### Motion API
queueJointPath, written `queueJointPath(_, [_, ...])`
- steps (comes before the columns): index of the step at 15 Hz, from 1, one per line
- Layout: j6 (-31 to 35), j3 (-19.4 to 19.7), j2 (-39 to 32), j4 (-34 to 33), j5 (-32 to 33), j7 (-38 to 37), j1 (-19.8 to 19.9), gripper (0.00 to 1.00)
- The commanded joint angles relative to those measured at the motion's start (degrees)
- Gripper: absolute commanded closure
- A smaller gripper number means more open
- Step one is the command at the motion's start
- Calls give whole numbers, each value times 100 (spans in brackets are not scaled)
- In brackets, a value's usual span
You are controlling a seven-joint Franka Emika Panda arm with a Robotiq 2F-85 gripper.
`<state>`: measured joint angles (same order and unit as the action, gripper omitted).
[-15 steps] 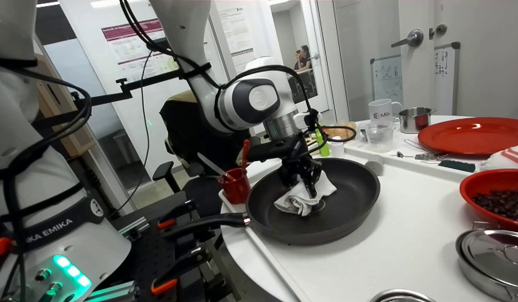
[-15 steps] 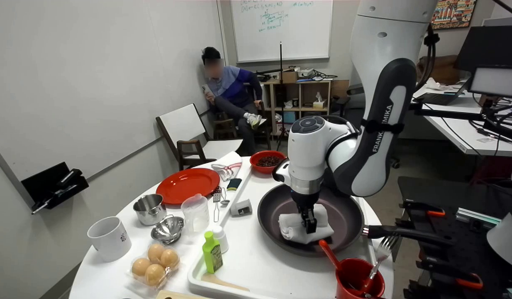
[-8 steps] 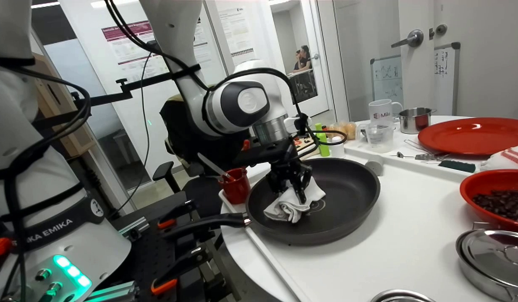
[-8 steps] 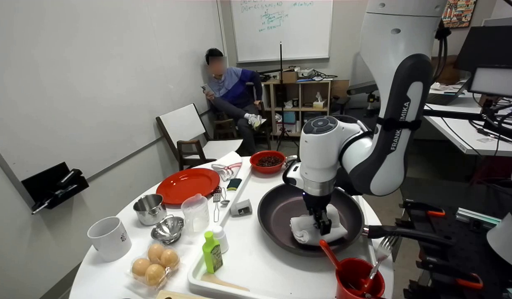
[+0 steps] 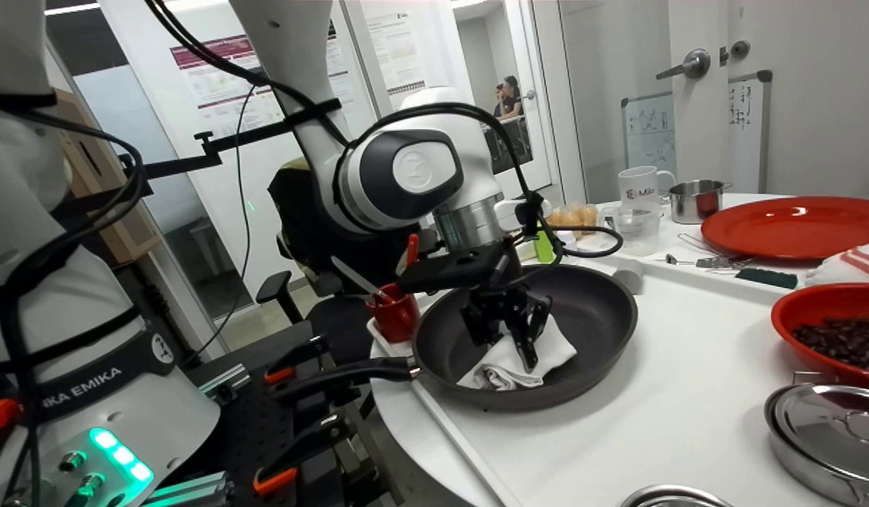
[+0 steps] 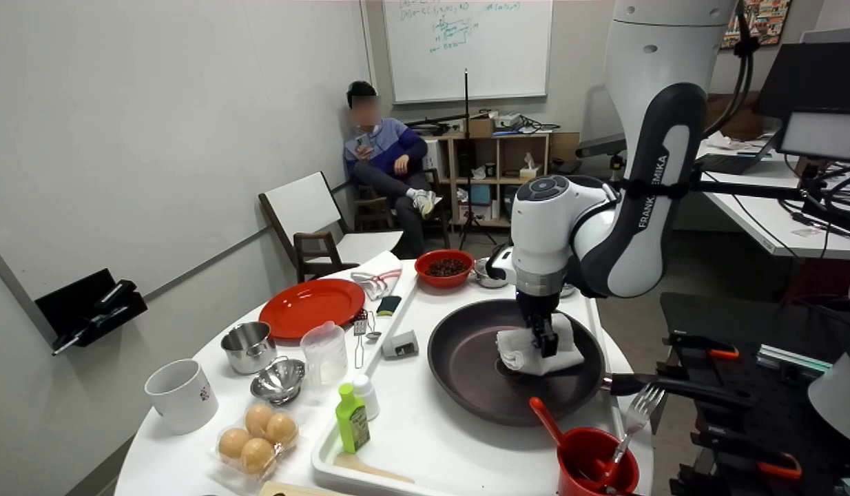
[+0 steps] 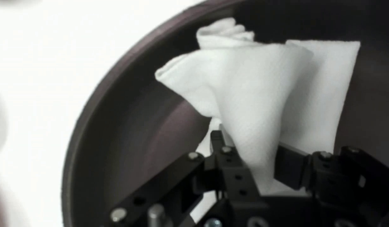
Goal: Get the white kitchen towel from the table and use it to wipe the black pan
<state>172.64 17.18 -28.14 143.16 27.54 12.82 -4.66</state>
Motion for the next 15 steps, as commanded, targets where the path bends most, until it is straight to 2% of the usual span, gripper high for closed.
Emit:
queueJointPath(1, [-83,-103,85,-200,-184,88,327,90])
queueJointPath(3, [-111,-153,198,-235,-246,90,439,90])
queueJointPath(4, [-17,-48,17,-228,-151,31,320,84])
queueJointPath(15, [-29,-100,78,-277,-175,33,396,84])
